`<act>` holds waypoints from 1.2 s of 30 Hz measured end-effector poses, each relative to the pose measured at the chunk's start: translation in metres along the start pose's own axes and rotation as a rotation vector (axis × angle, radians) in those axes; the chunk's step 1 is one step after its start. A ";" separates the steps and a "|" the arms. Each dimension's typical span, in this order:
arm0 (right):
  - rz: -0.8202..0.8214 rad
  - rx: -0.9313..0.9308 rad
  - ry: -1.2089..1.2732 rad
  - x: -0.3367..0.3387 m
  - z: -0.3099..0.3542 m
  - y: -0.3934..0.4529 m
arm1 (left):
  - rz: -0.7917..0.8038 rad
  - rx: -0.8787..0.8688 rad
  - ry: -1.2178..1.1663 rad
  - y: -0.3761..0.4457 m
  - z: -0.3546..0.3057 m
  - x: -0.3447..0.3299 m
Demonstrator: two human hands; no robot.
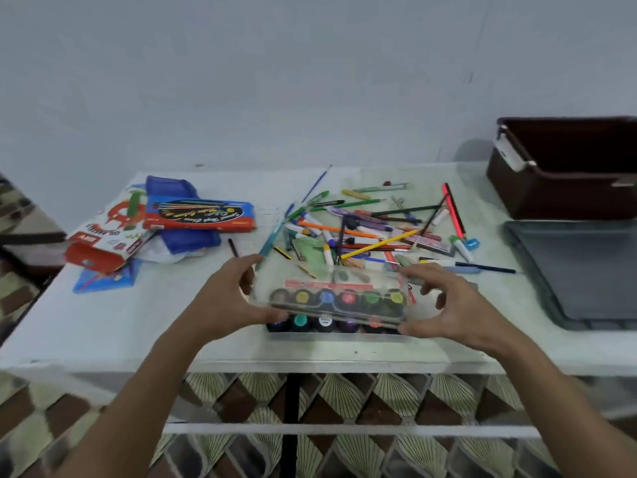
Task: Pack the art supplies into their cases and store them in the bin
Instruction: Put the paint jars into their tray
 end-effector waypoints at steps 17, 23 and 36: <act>0.030 -0.028 0.142 -0.020 -0.021 -0.012 | 0.013 0.021 0.053 -0.003 0.022 -0.031; 0.042 -0.033 0.143 -0.022 -0.026 -0.012 | 0.017 0.014 -0.004 -0.005 0.026 -0.039; 0.053 -0.111 0.154 -0.021 -0.032 -0.010 | 0.040 0.057 -0.040 -0.008 0.024 -0.043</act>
Point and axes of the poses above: each hand's wrist, its own y-axis towards the middle knuckle, its own x-axis out of the back of the hand, z = x × y, the point moved 5 cm from there along y, towards the middle knuckle, and after that the axes turned 12 degrees about z, right-handed, at the moved point
